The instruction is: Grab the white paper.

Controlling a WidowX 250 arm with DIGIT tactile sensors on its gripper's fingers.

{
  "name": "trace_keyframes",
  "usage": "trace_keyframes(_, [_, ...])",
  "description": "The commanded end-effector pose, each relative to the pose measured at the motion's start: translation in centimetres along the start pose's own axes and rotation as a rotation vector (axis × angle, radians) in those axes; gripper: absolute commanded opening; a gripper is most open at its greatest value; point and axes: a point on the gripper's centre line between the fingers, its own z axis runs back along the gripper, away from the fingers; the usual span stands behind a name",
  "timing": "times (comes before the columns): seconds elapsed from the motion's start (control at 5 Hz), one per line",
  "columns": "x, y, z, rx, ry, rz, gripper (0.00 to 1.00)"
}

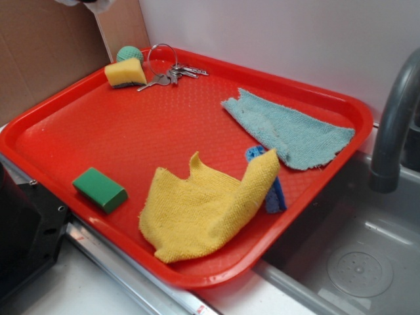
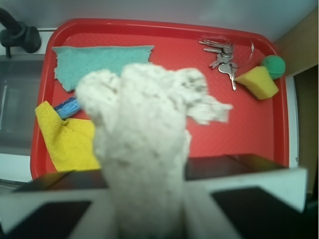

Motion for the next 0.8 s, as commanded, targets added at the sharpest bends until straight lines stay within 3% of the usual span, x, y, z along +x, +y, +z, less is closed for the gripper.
trace_keyframes(0.0, [0.3, 6.4, 0.2, 0.025, -0.013, 0.153, 0.0])
trace_keyframes(0.2, [1.0, 8.0, -1.7, 0.055, 0.033, 0.185, 0.0])
trace_keyframes(0.6, [0.7, 6.7, -2.0, 0.082, 0.04, 0.175, 0.0])
